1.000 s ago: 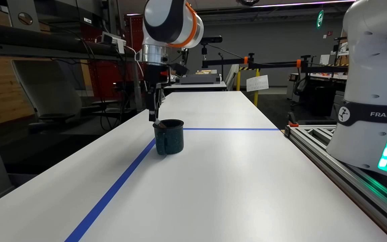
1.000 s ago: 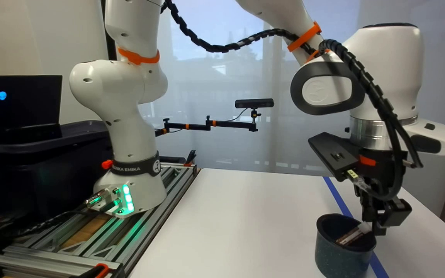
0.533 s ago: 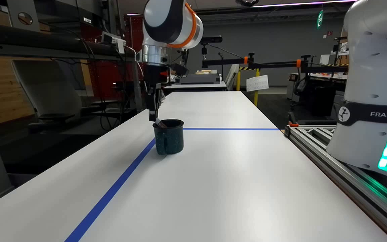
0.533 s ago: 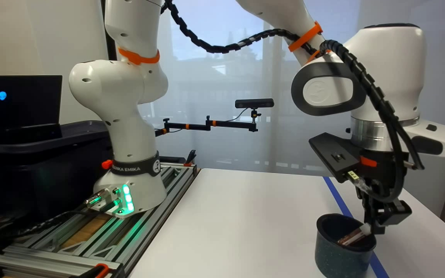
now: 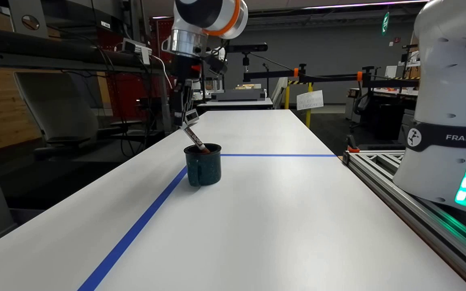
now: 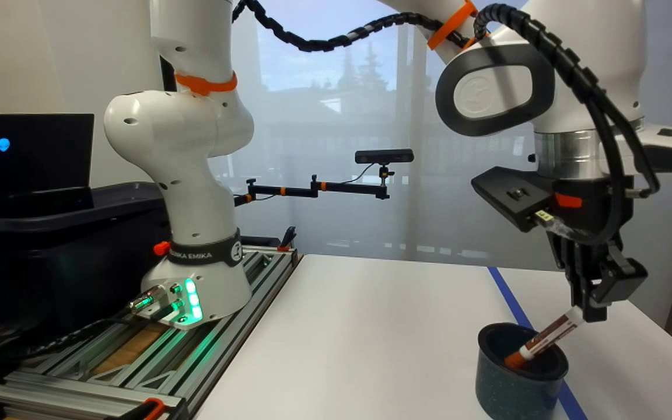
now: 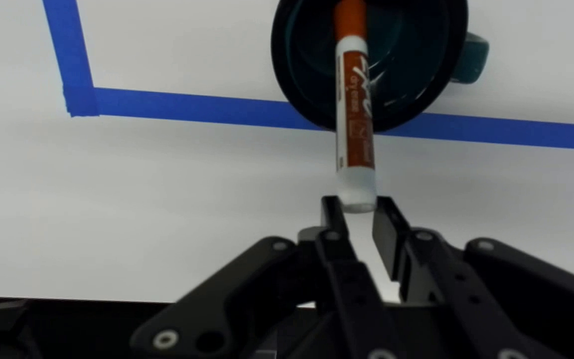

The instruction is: Pick up the marker from the cup and put it on the table

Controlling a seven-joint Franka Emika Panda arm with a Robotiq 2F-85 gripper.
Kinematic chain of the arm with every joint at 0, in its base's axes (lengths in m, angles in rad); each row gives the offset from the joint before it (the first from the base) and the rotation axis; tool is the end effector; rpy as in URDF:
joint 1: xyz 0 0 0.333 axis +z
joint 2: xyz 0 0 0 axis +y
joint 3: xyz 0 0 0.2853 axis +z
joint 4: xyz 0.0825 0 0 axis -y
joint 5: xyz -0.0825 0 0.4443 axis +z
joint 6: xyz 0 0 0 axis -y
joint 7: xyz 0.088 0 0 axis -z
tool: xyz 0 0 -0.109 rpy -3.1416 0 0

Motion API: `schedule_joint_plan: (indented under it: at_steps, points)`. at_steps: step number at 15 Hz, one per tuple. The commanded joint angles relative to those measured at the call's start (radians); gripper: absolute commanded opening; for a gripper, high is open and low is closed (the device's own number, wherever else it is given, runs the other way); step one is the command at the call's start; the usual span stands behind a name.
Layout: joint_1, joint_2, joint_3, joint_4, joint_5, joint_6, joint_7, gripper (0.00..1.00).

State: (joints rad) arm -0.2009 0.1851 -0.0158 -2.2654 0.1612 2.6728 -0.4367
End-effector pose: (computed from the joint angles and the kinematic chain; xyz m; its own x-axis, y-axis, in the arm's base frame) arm 0.5751 -0.1316 0.2213 0.9684 0.0824 0.2356 0.0847 -0.9964 0.0002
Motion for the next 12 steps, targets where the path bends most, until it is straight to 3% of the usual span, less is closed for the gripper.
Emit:
schedule_joint_plan:
  at_steps: [1,8,12]
  points:
    - [0.002,-0.099,-0.027,-0.049,-0.008,-0.026,0.027,0.05]
    - [0.005,-0.179,-0.089,-0.071,-0.013,-0.023,0.046,0.05]
    - [-0.007,-0.151,-0.125,-0.076,0.035,-0.039,0.015,0.05]
